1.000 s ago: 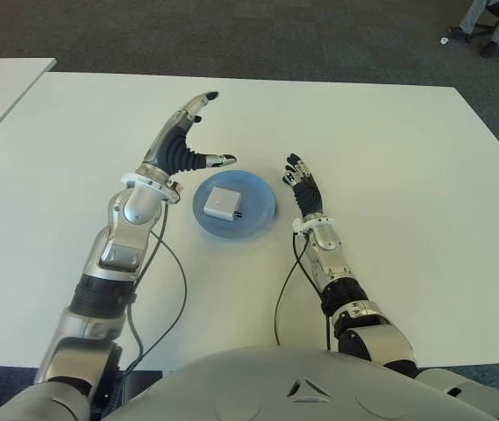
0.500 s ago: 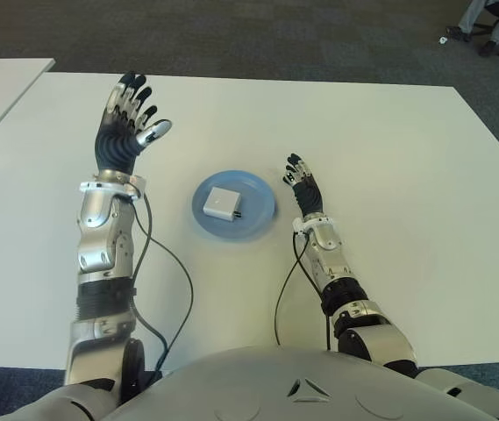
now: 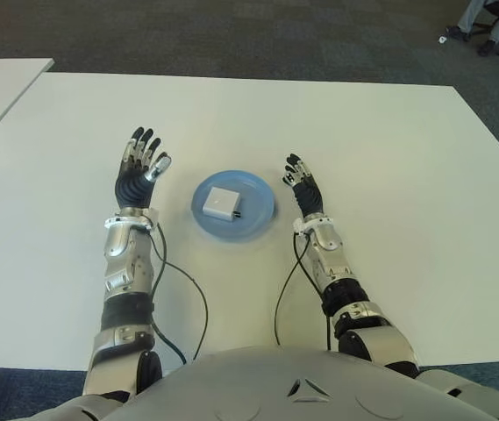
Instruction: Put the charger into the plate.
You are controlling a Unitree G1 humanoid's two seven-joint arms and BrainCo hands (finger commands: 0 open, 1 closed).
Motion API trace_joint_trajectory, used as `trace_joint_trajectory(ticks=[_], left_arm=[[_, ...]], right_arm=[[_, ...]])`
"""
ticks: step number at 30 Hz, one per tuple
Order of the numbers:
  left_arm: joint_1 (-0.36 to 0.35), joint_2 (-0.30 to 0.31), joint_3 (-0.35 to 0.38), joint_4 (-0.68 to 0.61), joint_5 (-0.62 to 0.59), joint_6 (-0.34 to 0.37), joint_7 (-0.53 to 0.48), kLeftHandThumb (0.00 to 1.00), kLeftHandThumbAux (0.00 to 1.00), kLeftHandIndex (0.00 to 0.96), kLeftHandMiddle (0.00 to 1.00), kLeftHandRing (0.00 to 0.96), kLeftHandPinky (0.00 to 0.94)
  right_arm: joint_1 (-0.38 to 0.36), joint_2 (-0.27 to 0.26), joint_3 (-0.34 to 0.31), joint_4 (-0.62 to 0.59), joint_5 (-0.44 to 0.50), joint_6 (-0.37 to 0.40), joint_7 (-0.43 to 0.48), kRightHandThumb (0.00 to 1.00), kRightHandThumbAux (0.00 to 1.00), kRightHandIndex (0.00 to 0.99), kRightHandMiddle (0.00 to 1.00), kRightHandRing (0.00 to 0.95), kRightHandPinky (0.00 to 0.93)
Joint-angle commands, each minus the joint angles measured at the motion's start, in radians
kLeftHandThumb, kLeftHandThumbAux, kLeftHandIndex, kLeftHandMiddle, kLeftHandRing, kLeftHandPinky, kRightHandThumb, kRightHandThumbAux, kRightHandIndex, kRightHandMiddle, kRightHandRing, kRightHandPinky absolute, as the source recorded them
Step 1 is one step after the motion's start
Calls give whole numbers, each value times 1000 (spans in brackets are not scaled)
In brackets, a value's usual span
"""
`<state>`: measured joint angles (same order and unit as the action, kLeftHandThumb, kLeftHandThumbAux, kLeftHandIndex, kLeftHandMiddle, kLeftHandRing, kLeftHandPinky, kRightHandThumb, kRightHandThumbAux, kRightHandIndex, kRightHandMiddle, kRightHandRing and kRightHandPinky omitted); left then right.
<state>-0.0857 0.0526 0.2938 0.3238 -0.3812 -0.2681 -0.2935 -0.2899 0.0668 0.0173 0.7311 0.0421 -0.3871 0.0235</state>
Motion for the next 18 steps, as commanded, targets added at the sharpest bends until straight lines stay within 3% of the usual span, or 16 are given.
trace_joint_trajectory(ticks=[1, 9, 18], left_arm=[[45, -12, -21, 72, 43, -55, -19, 0, 773, 3, 5, 0, 18], [53, 0, -52, 179, 86, -96, -37, 0, 738, 0, 9, 0, 4], [39, 41, -103, 231, 190, -87, 1, 0, 702, 0, 7, 0, 0]], right_arm=[[33, 20, -4, -5, 1, 38, -3, 0, 480, 0, 37, 20, 15], [44, 9, -2, -18, -9, 43, -8, 0, 502, 0, 37, 20, 11], [53, 8, -2, -19, -11, 38, -9, 0, 521, 0, 39, 21, 12]])
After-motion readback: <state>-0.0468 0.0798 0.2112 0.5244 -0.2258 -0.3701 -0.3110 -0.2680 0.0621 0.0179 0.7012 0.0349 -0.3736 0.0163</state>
